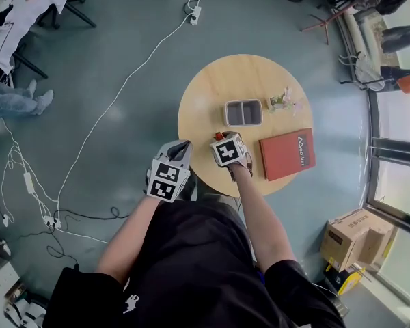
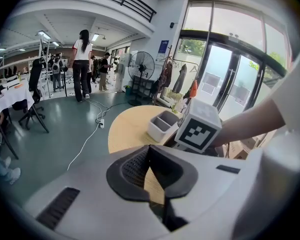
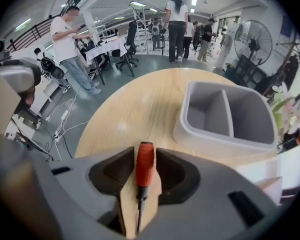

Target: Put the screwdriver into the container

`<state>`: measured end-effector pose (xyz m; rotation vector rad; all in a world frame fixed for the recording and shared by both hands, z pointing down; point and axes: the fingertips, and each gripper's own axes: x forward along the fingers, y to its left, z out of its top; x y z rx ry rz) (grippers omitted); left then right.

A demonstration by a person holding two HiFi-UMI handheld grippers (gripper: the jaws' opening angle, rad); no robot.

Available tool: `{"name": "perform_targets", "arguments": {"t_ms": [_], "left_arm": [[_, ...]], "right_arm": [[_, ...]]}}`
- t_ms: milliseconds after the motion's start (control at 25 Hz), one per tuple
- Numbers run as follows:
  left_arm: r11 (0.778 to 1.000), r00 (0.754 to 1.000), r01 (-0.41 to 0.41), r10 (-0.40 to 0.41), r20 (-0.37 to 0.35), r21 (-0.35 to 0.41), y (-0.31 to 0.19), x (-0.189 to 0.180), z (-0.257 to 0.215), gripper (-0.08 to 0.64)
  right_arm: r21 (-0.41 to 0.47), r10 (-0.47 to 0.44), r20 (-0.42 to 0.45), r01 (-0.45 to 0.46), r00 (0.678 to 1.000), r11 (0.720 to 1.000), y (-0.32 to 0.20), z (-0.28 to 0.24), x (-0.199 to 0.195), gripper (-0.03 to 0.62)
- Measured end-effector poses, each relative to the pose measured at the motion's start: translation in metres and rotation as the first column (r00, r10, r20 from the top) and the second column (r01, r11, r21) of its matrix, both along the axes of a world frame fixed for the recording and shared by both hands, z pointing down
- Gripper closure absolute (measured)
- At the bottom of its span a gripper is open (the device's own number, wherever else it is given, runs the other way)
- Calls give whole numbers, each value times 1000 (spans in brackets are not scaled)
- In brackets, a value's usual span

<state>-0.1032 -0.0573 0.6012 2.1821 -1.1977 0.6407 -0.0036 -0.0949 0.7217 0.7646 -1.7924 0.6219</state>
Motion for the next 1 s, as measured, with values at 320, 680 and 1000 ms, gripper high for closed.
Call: {"name": "perform_targets", "arguments": {"t_ms": [320, 680, 1000], "left_arm": [[1000, 1000, 0, 0, -22, 13, -1, 1, -6, 557], [998, 1000, 7, -5, -21, 63, -11, -1, -20, 557], [993, 999, -5, 11, -47, 116, -24, 9, -39, 557]], "right_arm": [[43, -5, 23, 4, 1000, 999, 2, -11, 1, 495], [149, 84, 216, -118, 973, 982, -3, -58, 5, 497], [266, 182, 381, -295, 907, 918, -27, -119, 25, 497]]}}
